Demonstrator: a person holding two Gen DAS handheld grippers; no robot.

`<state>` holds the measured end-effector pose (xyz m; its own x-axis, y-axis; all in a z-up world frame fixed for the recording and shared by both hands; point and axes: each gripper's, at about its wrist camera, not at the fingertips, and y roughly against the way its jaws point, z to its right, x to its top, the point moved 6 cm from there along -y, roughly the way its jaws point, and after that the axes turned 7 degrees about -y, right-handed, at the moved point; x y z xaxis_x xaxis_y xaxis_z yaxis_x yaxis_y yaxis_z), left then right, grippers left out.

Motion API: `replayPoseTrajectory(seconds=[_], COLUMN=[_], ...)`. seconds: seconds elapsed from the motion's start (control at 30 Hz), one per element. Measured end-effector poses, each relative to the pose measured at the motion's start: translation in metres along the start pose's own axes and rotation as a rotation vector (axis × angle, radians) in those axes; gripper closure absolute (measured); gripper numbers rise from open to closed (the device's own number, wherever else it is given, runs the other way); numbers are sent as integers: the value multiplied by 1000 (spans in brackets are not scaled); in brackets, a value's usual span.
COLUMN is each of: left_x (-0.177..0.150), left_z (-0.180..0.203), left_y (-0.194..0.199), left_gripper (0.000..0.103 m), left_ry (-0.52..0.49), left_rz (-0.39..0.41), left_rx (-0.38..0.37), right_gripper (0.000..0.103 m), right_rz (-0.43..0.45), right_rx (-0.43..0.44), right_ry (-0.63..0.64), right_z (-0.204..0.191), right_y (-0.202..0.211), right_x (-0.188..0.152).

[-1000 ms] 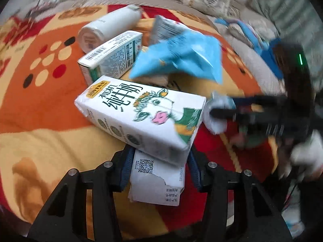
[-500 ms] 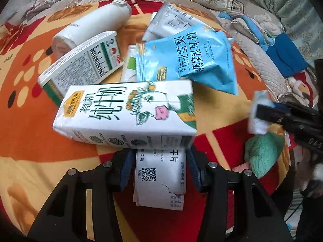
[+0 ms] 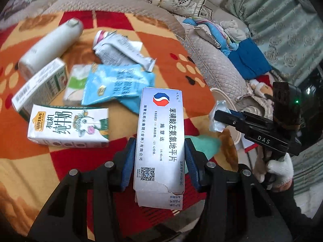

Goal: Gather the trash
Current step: 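Grasp the white QR-code box with the left tool while the right tool grasps the clear plastic wrapper, then carry the box and wrapper over the white bin and open both tools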

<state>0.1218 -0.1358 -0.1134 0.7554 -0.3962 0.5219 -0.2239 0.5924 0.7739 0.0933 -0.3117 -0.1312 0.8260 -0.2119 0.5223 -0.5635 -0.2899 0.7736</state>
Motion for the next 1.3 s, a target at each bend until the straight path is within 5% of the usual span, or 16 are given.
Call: replayPoseTrajectory(seconds=[0.77,1.3], left_x=[36,56], left_z=[90,178], left_y=[-69,-128], left_gripper=[58,58], left_ry=[-146,-260], left_rz=[34,11], left_rx=[156,121], right_gripper=[78,78], right_rz=[61,129], right_rx=[-91,-282], right_ry=[-116,-231], right_z=[76,176], right_y=[29,69], right_x=[-12,-26])
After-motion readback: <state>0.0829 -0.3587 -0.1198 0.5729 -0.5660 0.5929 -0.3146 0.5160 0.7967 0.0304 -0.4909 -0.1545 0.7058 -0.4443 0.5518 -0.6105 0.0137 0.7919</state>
